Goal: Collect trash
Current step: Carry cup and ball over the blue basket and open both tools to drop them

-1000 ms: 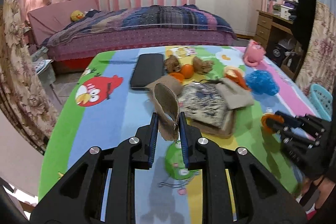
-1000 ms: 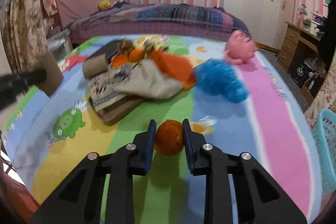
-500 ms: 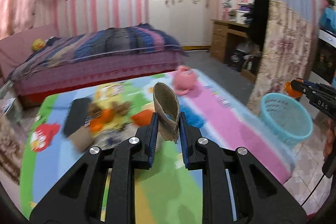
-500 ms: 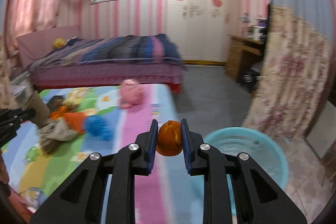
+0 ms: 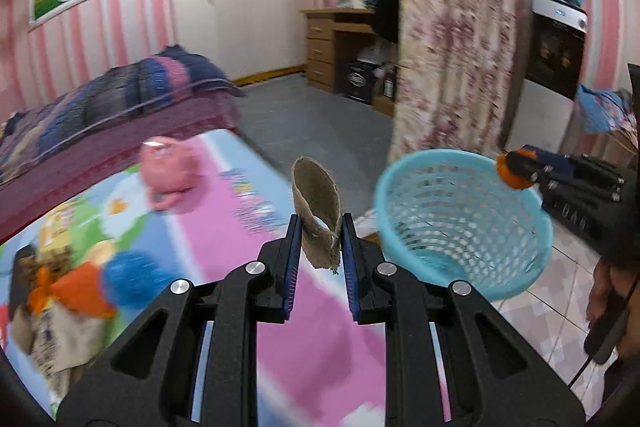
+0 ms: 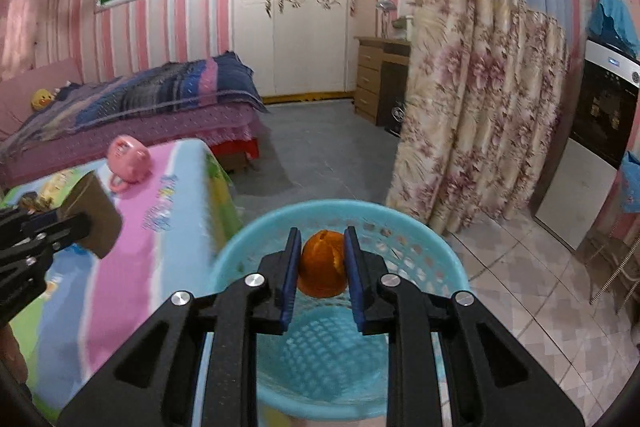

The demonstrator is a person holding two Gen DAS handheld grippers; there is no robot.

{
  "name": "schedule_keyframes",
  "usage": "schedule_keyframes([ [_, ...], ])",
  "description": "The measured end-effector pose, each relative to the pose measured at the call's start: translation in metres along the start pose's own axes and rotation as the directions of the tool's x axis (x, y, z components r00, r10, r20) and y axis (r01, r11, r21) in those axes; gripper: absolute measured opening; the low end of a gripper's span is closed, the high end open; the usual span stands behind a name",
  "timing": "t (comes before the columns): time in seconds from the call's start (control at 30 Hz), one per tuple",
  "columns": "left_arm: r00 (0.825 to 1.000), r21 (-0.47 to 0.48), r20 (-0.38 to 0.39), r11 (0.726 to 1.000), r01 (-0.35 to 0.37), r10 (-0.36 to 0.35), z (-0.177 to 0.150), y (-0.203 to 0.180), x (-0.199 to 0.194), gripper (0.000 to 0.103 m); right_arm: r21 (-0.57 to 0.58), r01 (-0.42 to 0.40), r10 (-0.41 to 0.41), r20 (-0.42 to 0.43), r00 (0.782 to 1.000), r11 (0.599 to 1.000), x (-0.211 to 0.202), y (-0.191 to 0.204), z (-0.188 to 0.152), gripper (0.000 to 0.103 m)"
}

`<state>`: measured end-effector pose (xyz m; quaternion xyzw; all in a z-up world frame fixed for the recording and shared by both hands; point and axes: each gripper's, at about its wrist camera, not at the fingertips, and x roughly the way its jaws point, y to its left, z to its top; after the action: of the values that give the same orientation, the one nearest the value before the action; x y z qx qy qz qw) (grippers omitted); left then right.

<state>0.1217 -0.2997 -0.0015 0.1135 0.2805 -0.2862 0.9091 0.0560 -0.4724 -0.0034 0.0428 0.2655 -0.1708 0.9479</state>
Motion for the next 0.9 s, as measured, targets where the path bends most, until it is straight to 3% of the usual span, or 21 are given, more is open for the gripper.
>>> schedule_keyframes([
  [0.17, 0.998, 0.025, 0.007, 0.997, 0.069, -0.069, 0.014, -0.033, 0.03, 0.019, 0.112, 0.055, -0.053, -0.022, 0.998, 0.992, 0.006, -0.042, -0.01, 0.023],
  [0.43, 0.988, 0.051, -0.065, 0.988, 0.145, -0.141, 0.024, -0.071, 0.085, 0.022, 0.179, 0.115, -0.113, -0.023, 0.993, 0.977, 0.003, -0.073, -0.019, 0.023],
  [0.47, 0.987, 0.065, -0.076, 0.988, 0.144, -0.139, 0.025, -0.075, 0.09, 0.027, 0.183, 0.117, -0.115, -0.021, 0.993, 0.976, 0.003, -0.074, -0.018, 0.023],
  [0.6, 0.994, 0.066, -0.067, 0.993, 0.096, -0.092, 0.022, -0.072, 0.093, 0.076, 0.186, 0.115, -0.115, -0.008, 0.993, 0.976, 0.004, -0.075, -0.016, 0.023],
  [0.9, 0.998, -0.013, 0.017, 0.998, -0.06, 0.06, 0.016, -0.012, 0.052, 0.097, 0.136, 0.101, -0.1, -0.016, 0.995, 0.986, 0.022, -0.048, -0.014, 0.023],
])
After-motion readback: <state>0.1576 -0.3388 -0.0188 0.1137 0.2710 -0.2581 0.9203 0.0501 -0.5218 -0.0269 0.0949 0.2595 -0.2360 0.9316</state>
